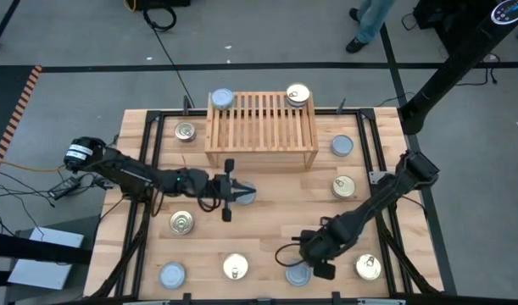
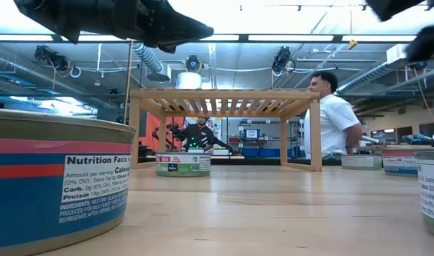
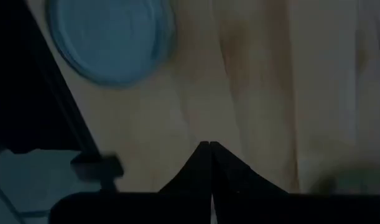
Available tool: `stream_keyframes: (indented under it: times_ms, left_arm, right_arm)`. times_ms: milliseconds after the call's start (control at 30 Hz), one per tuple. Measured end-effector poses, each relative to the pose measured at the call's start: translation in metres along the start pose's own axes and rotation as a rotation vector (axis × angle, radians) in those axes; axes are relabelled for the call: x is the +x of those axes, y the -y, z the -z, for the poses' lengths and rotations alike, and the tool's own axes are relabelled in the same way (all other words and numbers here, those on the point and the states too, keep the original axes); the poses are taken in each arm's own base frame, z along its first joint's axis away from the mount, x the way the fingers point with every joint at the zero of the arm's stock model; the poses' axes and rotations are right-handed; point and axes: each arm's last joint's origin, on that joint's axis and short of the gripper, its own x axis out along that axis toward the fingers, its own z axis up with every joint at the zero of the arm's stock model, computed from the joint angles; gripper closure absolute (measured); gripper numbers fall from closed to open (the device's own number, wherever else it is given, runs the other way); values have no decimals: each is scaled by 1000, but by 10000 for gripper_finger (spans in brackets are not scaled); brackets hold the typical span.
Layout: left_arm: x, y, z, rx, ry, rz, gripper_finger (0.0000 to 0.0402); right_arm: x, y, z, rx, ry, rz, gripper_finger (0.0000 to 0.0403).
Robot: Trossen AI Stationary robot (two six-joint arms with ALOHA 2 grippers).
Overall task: Stack canned seafood by type on shelf
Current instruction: Stack the blue tuna can on top of the other blue tuna can on the shelf
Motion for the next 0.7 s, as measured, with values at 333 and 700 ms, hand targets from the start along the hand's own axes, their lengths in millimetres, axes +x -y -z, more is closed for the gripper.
stream_keyframes:
  times_ms: [333, 700]
  left_arm:
    - [0, 3, 2, 5, -21, 13, 398]
    - [0, 3, 3, 6, -32, 15, 398]
  right_arm:
    - [1, -10, 47, 225, -235, 117, 397]
    - [3, -14, 65, 195, -266, 171, 397]
